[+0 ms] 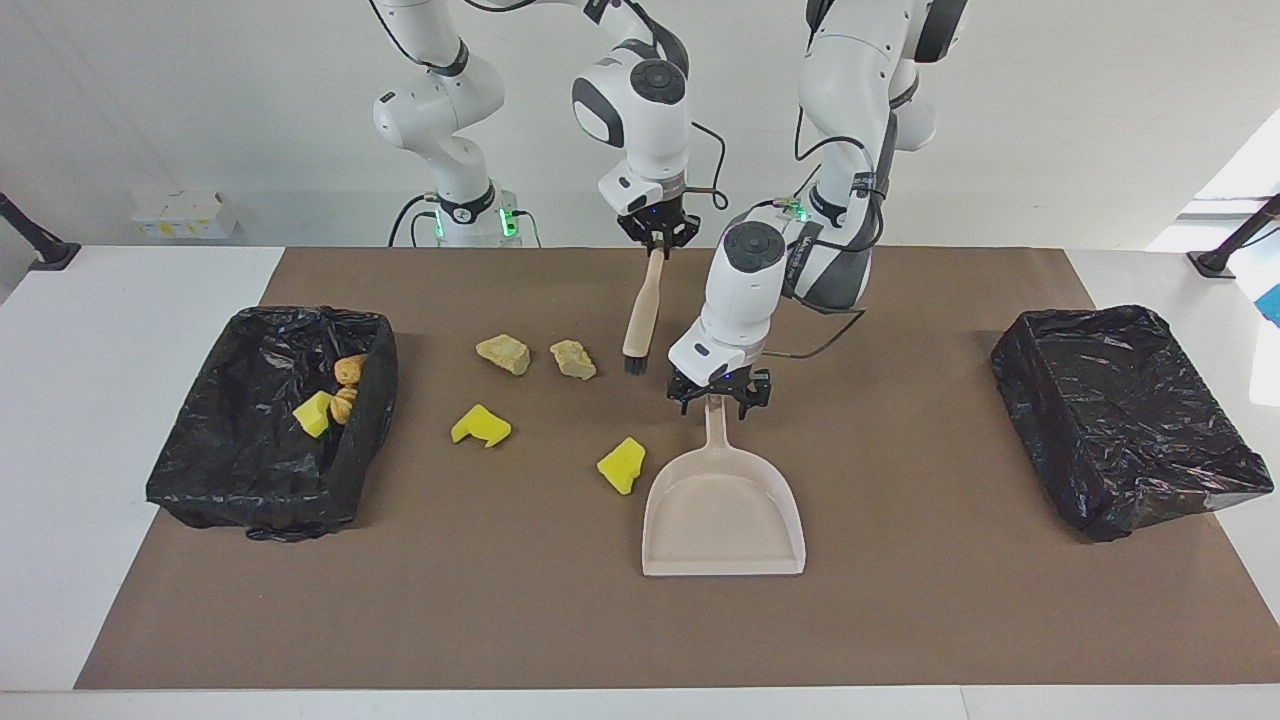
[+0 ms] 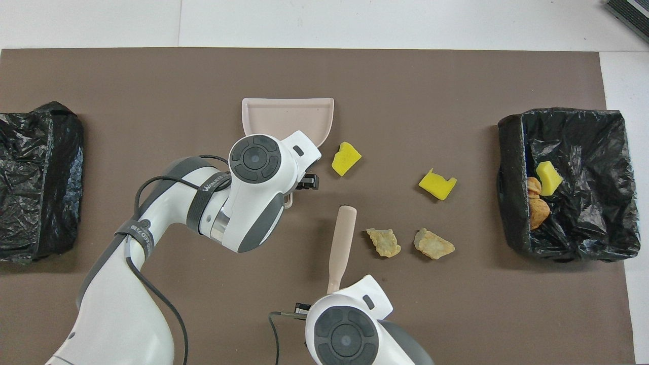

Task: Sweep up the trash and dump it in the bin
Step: 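Grasp the dustpan with the left gripper while the right gripper grasps the brush, then pull the dustpan toward the crumbs with the left gripper while the right gripper sweeps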

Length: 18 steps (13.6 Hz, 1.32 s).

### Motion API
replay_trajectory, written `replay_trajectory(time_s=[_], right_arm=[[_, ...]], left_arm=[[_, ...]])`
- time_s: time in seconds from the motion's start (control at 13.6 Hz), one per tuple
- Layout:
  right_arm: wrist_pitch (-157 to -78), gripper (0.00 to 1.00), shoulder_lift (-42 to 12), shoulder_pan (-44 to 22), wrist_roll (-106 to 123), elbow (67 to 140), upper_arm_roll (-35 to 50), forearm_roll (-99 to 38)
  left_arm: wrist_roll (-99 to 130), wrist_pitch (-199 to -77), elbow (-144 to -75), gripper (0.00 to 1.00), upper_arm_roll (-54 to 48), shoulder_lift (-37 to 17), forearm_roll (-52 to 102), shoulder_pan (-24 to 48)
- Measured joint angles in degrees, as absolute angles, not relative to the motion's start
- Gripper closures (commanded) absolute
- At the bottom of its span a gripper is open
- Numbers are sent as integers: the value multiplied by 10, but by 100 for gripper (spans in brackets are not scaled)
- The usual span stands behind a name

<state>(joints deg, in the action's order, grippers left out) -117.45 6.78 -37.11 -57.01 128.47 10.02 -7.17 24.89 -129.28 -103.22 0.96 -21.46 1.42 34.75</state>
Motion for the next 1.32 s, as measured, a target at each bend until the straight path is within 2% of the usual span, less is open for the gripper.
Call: replay_trajectory(time_s=[0.29, 0.37, 0.44, 0.59, 0.66, 1.03, 1.32], right_arm=[[-1107, 100, 132, -318, -582, 1333, 100, -12], [-1088, 100, 139, -304, -582, 1339, 100, -9], [-1069, 100, 143, -292, -582, 1342, 99, -8], [-1033, 100, 145, -269, -582, 1348, 100, -8], [-1026, 100, 147, -253, -582, 1356, 100, -8], [-1037, 100, 173, -181, -583, 1422, 100, -8], [-1119, 100, 162, -174, -591, 1461, 101, -54]], left_arm=[[251, -1292, -1032, 31, 12, -213, 14, 347], [251, -1292, -1032, 43, 13, -212, 14, 347], [251, -1292, -1031, 64, 13, -212, 14, 347], [252, -1291, -1029, 94, 15, -211, 14, 347], [252, -1290, -1029, 100, 15, -211, 14, 347], [251, -1289, -1024, 100, 22, -209, 12, 340], [220, -1280, -1009, 100, 27, -195, 11, 293]])
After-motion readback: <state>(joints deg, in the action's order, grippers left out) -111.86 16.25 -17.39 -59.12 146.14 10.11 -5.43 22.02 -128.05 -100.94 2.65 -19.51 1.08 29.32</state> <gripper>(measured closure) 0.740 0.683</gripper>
